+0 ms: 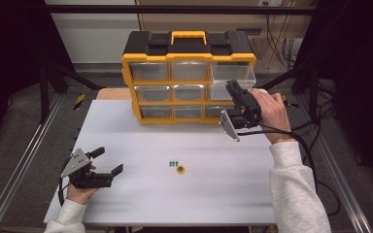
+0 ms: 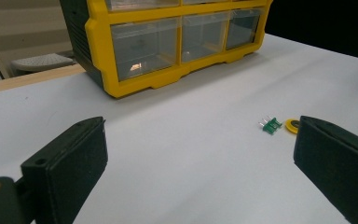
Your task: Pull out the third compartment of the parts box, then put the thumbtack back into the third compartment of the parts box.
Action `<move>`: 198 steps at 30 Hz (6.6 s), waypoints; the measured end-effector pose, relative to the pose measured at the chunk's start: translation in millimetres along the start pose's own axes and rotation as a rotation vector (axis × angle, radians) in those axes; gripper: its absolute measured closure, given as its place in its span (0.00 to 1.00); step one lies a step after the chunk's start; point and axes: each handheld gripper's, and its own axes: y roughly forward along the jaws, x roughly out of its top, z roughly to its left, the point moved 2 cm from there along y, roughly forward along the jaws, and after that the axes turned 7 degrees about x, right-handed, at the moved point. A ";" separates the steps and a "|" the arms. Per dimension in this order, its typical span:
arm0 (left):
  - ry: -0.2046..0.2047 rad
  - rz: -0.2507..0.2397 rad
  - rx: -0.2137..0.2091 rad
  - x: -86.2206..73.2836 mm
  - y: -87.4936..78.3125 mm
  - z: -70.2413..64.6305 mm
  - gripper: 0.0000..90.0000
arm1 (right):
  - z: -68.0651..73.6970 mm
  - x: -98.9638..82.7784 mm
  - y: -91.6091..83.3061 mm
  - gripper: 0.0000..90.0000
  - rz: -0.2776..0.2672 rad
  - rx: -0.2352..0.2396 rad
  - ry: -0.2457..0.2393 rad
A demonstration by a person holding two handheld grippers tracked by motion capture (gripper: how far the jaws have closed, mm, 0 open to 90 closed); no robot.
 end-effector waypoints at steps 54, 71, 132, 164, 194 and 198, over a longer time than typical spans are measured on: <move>-0.002 -0.005 -0.003 0.7 0.0 -0.6 0.03 | 31.7 19.0 -56.4 0.07 -0.205 0.304 1.342; -0.002 -0.009 -0.008 0.8 0.4 -1.2 0.03 | 71.1 50.1 -60.6 0.06 -0.173 0.477 1.487; -0.007 0.004 -0.002 -1.0 1.8 0.0 0.02 | 188.4 122.1 14.0 0.50 0.111 0.898 1.416; -0.003 0.006 -0.004 -0.9 2.2 -0.9 0.03 | 192.6 131.6 15.1 0.79 0.138 0.928 1.381; -0.004 0.006 -0.007 -0.8 2.0 -1.0 0.03 | 183.1 126.7 15.6 0.95 0.108 0.948 1.380; -0.005 0.006 -0.007 -0.9 2.1 -0.9 0.03 | 175.5 124.9 13.0 0.95 0.092 0.942 1.380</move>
